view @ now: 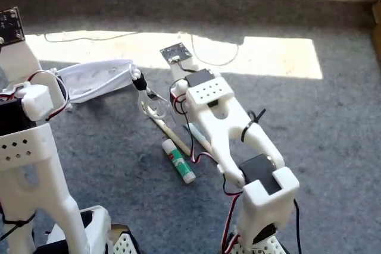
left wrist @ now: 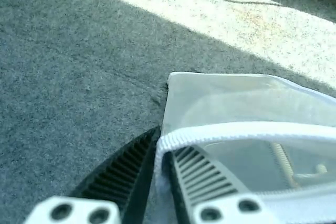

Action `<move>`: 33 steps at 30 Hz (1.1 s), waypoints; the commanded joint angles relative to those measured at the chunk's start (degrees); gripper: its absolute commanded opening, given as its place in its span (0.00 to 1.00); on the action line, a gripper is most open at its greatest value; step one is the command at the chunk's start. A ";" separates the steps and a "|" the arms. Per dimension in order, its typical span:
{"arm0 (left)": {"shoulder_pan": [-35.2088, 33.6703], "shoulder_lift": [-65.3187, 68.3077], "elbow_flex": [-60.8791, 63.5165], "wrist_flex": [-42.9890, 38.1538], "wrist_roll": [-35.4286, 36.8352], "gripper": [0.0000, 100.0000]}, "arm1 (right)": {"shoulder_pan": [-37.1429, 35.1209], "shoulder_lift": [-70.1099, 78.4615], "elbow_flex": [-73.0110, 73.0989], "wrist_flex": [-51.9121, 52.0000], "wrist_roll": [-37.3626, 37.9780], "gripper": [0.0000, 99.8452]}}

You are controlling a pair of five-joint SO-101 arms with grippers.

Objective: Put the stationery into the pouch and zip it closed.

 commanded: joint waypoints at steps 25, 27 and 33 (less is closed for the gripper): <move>-0.75 -0.66 -0.84 -0.18 -0.70 0.01 | 2.51 15.34 -11.30 -0.66 1.23 0.01; -0.66 -0.66 -1.01 -0.18 -0.70 0.01 | 3.30 15.25 -11.21 -0.66 1.23 0.01; 3.12 -0.66 -1.19 -0.18 -0.53 0.01 | 5.76 13.49 -11.74 3.12 1.14 0.01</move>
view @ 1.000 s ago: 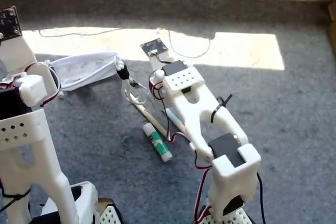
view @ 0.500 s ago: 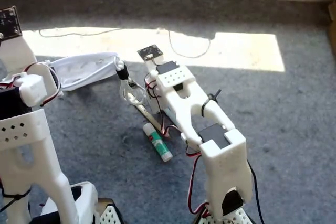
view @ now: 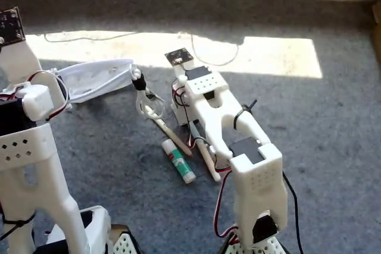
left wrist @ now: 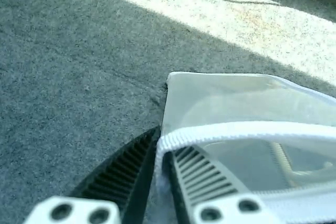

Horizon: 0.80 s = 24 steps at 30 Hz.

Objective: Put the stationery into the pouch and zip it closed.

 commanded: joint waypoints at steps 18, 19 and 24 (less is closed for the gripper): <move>15.78 -0.31 -4.26 0.26 1.14 0.01 | 7.69 -24.75 9.10 1.89 0.26 0.01; 16.13 -0.31 -4.26 0.26 1.23 0.01 | 7.96 -26.15 9.54 1.89 0.26 0.01; 16.75 -0.31 -4.35 0.26 1.32 0.01 | 9.98 -34.07 12.35 1.89 0.26 0.01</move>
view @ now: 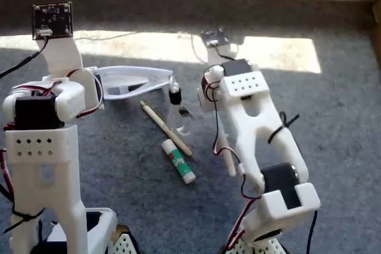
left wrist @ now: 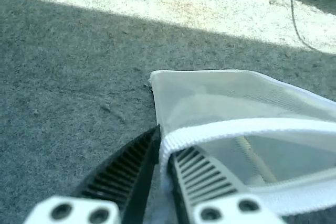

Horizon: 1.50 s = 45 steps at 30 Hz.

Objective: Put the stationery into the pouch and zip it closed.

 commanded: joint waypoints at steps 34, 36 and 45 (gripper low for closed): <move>2.68 -0.04 -7.52 3.78 0.70 0.01 | -21.93 -58.07 1.71 -21.76 -6.42 0.01; 2.68 -0.04 -7.52 3.78 0.70 0.01 | -23.16 -58.07 1.71 -23.87 -6.42 0.01; 2.59 -0.04 -7.43 3.78 0.62 0.01 | -25.27 -57.98 1.80 -34.77 -6.68 0.01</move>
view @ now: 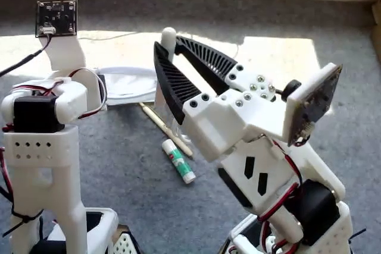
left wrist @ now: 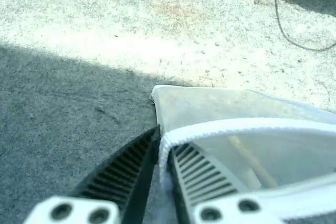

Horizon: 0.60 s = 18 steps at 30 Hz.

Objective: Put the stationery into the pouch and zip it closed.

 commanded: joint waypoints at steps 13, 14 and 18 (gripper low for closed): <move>0.48 -0.13 -2.86 0.18 0.53 0.01 | -1.27 -1.19 23.96 -34.77 0.00 0.01; 0.48 -0.13 -2.86 0.18 0.53 0.01 | -1.27 -1.19 25.98 -36.97 0.00 0.01; 0.48 -0.13 -2.86 0.26 0.53 0.01 | -1.27 -1.19 32.31 -44.53 0.00 0.01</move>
